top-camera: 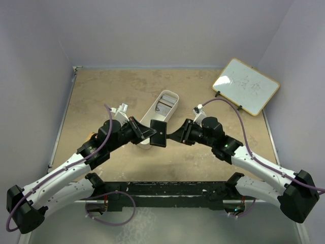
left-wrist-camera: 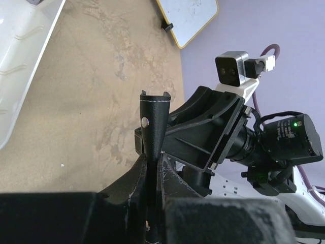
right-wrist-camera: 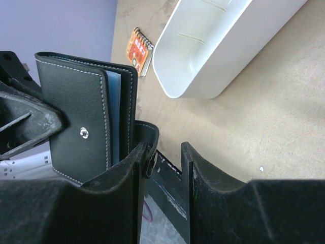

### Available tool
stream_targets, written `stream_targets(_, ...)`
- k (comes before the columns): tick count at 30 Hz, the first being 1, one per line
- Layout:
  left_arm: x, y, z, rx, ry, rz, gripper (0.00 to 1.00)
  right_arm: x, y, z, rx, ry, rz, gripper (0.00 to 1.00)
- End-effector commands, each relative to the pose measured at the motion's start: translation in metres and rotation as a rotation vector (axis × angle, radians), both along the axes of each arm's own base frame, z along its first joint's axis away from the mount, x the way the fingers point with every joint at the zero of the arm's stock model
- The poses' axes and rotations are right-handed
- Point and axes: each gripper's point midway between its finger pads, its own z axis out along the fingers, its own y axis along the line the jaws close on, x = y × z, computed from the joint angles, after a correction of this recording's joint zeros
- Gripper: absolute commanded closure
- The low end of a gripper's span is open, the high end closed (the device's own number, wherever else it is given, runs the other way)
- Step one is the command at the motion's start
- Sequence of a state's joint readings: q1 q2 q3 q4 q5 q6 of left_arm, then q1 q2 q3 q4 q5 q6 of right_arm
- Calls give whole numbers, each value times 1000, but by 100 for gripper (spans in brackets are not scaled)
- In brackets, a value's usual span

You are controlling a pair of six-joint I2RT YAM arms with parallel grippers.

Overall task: Put the credit cards into the card holder
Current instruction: Open the card holder at the center of the board.

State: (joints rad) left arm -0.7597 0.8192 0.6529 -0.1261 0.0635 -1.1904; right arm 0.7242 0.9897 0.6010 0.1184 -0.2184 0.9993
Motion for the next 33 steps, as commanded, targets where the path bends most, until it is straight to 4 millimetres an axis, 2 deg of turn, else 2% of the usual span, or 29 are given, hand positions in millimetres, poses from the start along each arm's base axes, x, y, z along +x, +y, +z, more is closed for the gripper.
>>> stream_targets(1, -2, -4, 22, -104, -40, -9, 100, 5, 7, 11, 38, -27, 7, 65)
stream_targets(10, -5, -4, 12, -125, -15, -9, 100, 6, 14, 14, 94, -57, 31, 70)
stream_targets(12, -5, -4, 10, -124, -13, -11, 100, 3, 17, 15, 105, -59, 54, 81)
stream_targets(14, -5, -5, 10, -120, -11, -15, 100, 1, 18, 20, 130, -78, 67, 100)
stream_targets(17, -4, -3, 6, -83, -8, -9, 99, -2, 15, 19, 122, -87, 68, 100)
stream_targets(19, -4, 4, -2, -41, 4, 16, 90, -4, 10, 6, 59, -72, 76, 100)
stream_targets(22, -5, 18, -27, 59, 36, 55, 79, -15, 8, -19, -13, -26, 132, 100)
stream_targets(26, -14, 38, -85, 243, 136, 70, 67, -31, 3, -66, -114, 63, 210, 100)
stream_targets(28, -19, 42, -105, 277, 179, 70, 64, -36, -4, -93, -169, 104, 207, 100)
stream_targets(30, -21, 46, -117, 304, 209, 81, 62, -41, -8, -114, -206, 144, 217, 100)
stream_targets(33, -21, 50, -127, 356, 223, 83, 59, -43, -10, -127, -221, 171, 220, 100)
